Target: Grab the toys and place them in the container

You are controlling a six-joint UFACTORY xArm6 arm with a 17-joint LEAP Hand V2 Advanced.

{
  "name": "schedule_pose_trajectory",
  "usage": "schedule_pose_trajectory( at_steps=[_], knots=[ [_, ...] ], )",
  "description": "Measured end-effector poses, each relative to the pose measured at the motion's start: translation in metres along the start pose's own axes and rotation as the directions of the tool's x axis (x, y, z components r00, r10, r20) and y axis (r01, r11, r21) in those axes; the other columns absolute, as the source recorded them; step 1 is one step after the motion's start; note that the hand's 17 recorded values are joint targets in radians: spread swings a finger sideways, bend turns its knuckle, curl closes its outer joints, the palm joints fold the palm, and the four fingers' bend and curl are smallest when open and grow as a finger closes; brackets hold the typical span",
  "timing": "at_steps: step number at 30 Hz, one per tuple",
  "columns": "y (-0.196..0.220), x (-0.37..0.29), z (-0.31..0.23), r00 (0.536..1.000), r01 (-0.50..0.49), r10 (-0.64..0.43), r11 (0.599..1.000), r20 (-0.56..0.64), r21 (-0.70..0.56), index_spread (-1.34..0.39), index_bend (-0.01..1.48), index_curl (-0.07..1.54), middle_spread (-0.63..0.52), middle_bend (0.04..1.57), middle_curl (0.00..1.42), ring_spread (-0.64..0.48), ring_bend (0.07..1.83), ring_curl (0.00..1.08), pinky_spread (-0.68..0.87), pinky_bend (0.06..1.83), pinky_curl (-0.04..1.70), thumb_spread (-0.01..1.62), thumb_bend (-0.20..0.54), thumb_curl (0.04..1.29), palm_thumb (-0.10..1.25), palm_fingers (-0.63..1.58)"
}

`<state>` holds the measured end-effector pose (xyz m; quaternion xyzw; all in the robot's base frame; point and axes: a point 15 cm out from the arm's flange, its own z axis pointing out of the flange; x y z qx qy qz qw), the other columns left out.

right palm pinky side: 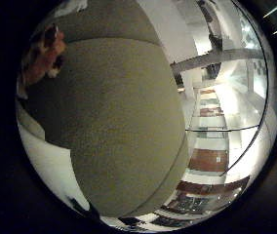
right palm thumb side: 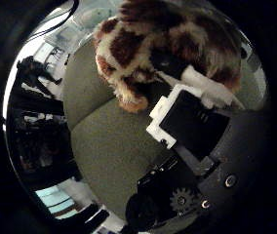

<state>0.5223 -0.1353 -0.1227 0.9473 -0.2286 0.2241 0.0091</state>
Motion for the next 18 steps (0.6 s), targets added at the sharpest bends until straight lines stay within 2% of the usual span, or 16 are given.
schedule_pose_trajectory(
  at_steps=[3, 6, 9, 18],
  knots=[
    [0.025, 0.02, -0.011, 0.999, -0.022, 0.022, 1.0, -0.027, -0.012, -0.38, 0.87, 0.69, -0.23, 1.09, 0.7, -0.26, 1.19, 0.6, -0.28, 1.33, 0.41, 0.92, -0.011, 0.51, 0.97, 1.3],
    [0.054, 0.012, -0.028, 1.0, -0.017, 0.017, 1.0, -0.007, -0.022, -0.33, 1.0, 0.76, -0.2, 1.19, 0.75, -0.24, 1.29, 0.65, -0.23, 1.44, 0.48, 0.95, -0.006, 0.53, 1.04, 1.21],
    [0.055, 0.016, -0.049, 1.0, -0.01, 0.01, 1.0, -0.015, -0.017, -0.29, 1.07, 0.8, -0.17, 1.26, 0.77, -0.24, 1.33, 0.7, -0.2, 1.5, 0.54, 0.96, -0.01, 0.57, 1.07, 1.14],
    [0.037, 0.063, -0.118, 0.996, -0.061, 0.06, 0.998, -0.072, -0.004, -0.25, 1.1, 0.83, -0.14, 1.32, 0.77, -0.24, 1.34, 0.76, -0.17, 1.51, 0.63, 0.94, -0.014, 0.65, 1.09, 1.11]
  ],
)
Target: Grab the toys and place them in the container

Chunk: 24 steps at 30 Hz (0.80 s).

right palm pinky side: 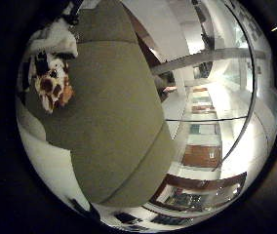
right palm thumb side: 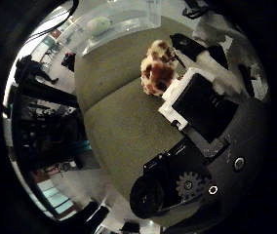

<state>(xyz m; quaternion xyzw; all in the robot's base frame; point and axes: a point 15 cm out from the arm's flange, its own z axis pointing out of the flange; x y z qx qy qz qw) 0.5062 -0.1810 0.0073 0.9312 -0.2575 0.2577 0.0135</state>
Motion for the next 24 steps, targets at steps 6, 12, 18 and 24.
schedule_pose_trajectory(
  at_steps=[6, 12, 18, 24],
  knots=[
    [-0.025, 0.034, -0.05, 0.998, -0.065, 0.065, 0.998, -0.017, 0.011, -0.25, 1.1, 0.84, -0.14, 1.33, 0.76, -0.24, 1.33, 0.79, -0.17, 1.5, 0.67, 0.91, -0.014, 0.7, 1.09, 1.1],
    [-0.03, 0.036, -0.058, 0.986, -0.166, 0.166, 0.986, -0.01, 0.014, -0.26, 1.05, 0.85, -0.14, 1.3, 0.75, -0.24, 1.31, 0.79, -0.19, 1.47, 0.68, 1.02, -0.033, 0.65, 0.92, 1.08],
    [-0.024, 0.031, -0.056, 0.936, -0.351, 0.351, 0.936, 0.01, 0.007, -0.37, 0.58, 0.74, -0.2, 1.04, 0.65, -0.24, 1.19, 0.65, -0.39, 1.27, 0.56, 1.12, -0.033, 0.49, 0.68, 0.84],
    [-0.034, -0.015, -0.049, 0.883, -0.43, 0.432, 0.901, 0.183, -0.05, -0.43, 0.5, 0.64, -0.22, 0.75, 0.53, -0.2, 0.95, 0.51, 0.03, 1.12, 0.47, 1.15, -0.023, 0.4, 0.6, 0.28]
  ],
)
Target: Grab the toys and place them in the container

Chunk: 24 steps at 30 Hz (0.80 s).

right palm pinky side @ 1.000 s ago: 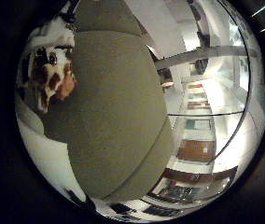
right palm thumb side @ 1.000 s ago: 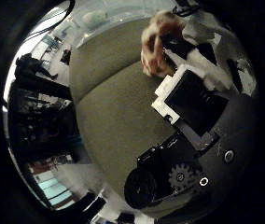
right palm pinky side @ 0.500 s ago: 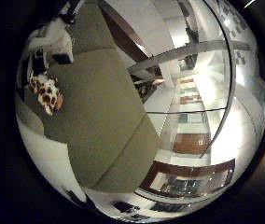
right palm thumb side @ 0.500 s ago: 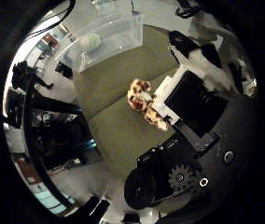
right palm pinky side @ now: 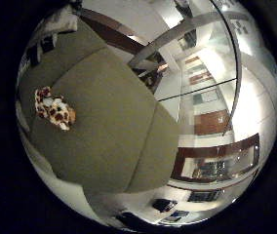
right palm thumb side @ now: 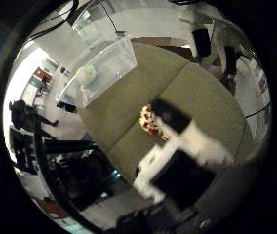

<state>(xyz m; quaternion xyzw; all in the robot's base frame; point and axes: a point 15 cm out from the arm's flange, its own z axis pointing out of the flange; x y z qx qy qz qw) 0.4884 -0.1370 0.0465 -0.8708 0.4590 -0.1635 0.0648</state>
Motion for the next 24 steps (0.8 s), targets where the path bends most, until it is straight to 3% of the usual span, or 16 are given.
schedule_pose_trajectory(
  at_steps=[3, 7, 11, 14, 19, 24],
  knots=[
    [0.002, -0.024, 0.006, 0.995, -0.029, 0.031, 0.999, 0.091, -0.024, -0.4, 0.48, 0.59, -0.16, 0.66, 0.48, -0.1, 0.85, 0.45, 0.25, 1.11, 0.43, 1.15, -0.023, 0.38, 0.58, 0.22],
    [-0.017, -0.054, 0.01, 0.988, -0.049, 0.053, 0.998, 0.142, -0.03, -0.37, 0.42, 0.53, -0.09, 0.57, 0.43, 0.02, 0.77, 0.38, 0.42, 1.08, 0.37, 1.14, -0.031, 0.35, 0.53, 0.18],
    [-0.04, -0.093, 0.015, 0.979, -0.083, 0.091, 0.995, 0.182, -0.049, -0.33, 0.36, 0.47, -0.02, 0.49, 0.38, 0.12, 0.68, 0.32, 0.49, 1.01, 0.3, 1.12, -0.026, 0.33, 0.49, 0.15],
    [-0.032, -0.11, 0.024, 0.966, -0.117, 0.136, 0.988, 0.221, -0.097, -0.31, 0.32, 0.44, 0.03, 0.43, 0.36, 0.18, 0.62, 0.28, 0.53, 0.99, 0.26, 1.11, -0.027, 0.31, 0.47, 0.14],
    [-0.009, -0.128, 0.049, 0.943, -0.175, 0.217, 0.968, 0.252, -0.18, -0.29, 0.25, 0.4, 0.09, 0.36, 0.33, 0.21, 0.51, 0.24, 0.55, 0.93, 0.18, 1.09, -0.025, 0.3, 0.45, 0.14],
    [-0.007, -0.104, 0.079, 0.927, -0.247, 0.291, 0.948, 0.235, -0.202, -0.28, 0.2, 0.39, 0.11, 0.3, 0.32, 0.22, 0.45, 0.21, 0.56, 0.87, 0.11, 1.08, -0.024, 0.29, 0.44, 0.17]
  ],
)
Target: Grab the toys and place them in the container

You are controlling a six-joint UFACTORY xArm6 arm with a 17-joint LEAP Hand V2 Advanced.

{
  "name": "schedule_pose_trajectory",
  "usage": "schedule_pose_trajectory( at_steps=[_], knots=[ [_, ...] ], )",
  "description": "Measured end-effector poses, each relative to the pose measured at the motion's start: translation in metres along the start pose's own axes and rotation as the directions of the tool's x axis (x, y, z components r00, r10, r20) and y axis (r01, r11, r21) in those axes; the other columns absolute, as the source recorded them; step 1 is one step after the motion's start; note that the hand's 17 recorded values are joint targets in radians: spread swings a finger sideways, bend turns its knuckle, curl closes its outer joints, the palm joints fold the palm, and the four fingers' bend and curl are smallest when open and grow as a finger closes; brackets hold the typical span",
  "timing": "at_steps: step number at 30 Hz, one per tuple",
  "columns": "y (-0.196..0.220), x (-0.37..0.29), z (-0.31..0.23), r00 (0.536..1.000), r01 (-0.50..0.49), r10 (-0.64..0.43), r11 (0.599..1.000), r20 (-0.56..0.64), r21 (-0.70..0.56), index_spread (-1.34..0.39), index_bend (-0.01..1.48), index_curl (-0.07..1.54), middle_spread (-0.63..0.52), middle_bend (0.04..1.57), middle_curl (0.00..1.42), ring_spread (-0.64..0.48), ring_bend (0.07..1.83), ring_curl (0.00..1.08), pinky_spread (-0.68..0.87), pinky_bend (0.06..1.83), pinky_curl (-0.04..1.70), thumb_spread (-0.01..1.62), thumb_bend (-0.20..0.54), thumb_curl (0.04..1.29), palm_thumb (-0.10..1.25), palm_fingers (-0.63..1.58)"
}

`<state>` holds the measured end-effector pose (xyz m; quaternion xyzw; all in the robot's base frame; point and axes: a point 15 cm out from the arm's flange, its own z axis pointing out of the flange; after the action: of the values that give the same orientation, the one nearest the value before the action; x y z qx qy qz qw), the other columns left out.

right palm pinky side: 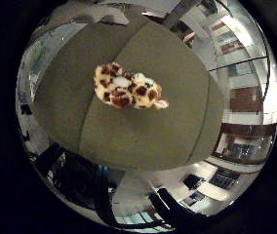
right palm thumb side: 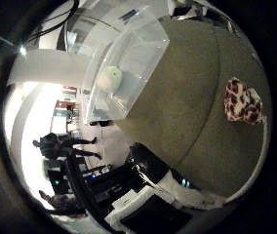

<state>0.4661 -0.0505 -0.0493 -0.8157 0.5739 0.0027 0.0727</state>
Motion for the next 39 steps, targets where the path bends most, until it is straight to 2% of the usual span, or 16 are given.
schedule_pose_trajectory(
  at_steps=[6, 13, 21, 34, 39],
  knots=[
    [-0.016, 0.039, 0.017, 0.998, -0.065, 0.065, 0.998, -0.011, 0.018, -0.28, 0.18, 0.37, 0.12, 0.26, 0.31, 0.23, 0.4, 0.21, 0.55, 0.83, 0.06, 1.08, -0.025, 0.29, 0.43, 0.2],
    [-0.03, 0.067, 0.034, 0.997, -0.078, 0.078, 0.997, -0.022, 0.03, -0.29, 0.18, 0.34, 0.12, 0.23, 0.32, 0.23, 0.37, 0.21, 0.54, 0.81, 0.01, 1.07, -0.024, 0.29, 0.43, 0.22],
    [-0.014, 0.084, 0.062, 0.995, -0.1, 0.1, 0.995, -0.022, -0.019, -0.29, 0.17, 0.33, 0.12, 0.21, 0.32, 0.23, 0.34, 0.21, 0.57, 0.81, 0.0, 1.06, -0.026, 0.28, 0.43, 0.24],
    [0.012, 0.103, 0.106, 0.992, -0.127, 0.121, 0.974, -0.043, -0.189, -0.28, 0.18, 0.32, 0.14, 0.2, 0.32, 0.25, 0.31, 0.21, 0.58, 0.8, -0.01, 1.03, -0.027, 0.28, 0.36, 0.26],
    [0.017, 0.101, 0.112, 0.992, -0.121, 0.115, 0.971, -0.041, -0.208, -0.28, 0.19, 0.33, 0.04, 0.24, 0.33, 0.2, 0.41, 0.23, 0.57, 0.72, -0.01, 1.02, -0.021, 0.28, 0.38, 0.43]
  ],
)
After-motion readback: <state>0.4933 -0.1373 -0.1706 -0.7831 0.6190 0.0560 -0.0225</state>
